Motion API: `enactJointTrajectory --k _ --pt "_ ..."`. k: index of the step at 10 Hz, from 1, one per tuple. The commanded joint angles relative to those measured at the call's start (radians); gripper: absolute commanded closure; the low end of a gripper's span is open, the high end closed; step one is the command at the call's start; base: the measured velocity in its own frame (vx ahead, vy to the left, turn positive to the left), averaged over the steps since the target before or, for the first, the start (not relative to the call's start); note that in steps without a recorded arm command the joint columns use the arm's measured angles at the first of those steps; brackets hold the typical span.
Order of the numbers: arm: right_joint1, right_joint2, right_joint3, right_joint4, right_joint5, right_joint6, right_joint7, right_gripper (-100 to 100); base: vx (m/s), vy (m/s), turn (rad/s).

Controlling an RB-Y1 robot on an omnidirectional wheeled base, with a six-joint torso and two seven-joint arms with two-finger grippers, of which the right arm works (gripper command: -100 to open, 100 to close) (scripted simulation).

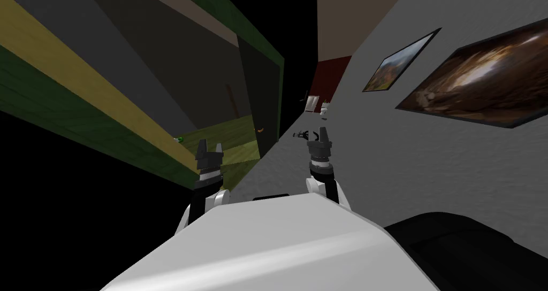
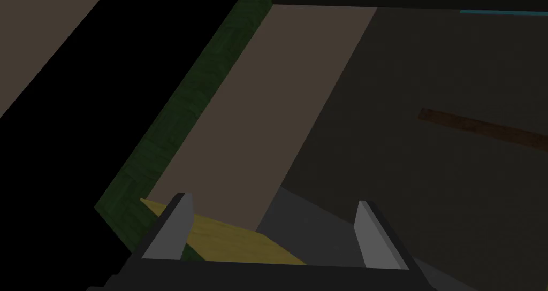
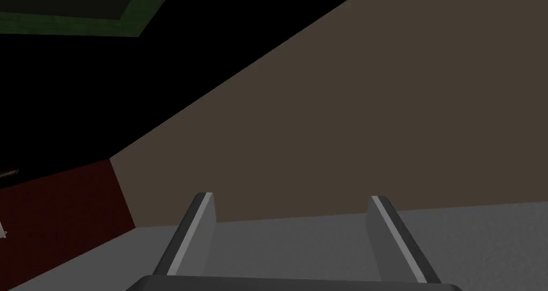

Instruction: Push the door open

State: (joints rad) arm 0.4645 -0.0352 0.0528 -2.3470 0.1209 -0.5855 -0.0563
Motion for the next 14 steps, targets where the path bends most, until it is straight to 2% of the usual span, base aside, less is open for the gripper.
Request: enactJointTrajectory --k 1,8,14 --pt "-0.012 -0.008 0.022 0.031 -0.001 -0.005 -0.004 -100 0.208 0.010 -0.048" --pt "-0.060 -0.036 0.111 0.153 -0.006 -0.024 -0.020 -100 0.155 -0.007 -0.026" --pt "-0.114 -0.063 0.211 0.291 -0.012 -0.046 -0.039 -100 0.151 0.002 -0.033"
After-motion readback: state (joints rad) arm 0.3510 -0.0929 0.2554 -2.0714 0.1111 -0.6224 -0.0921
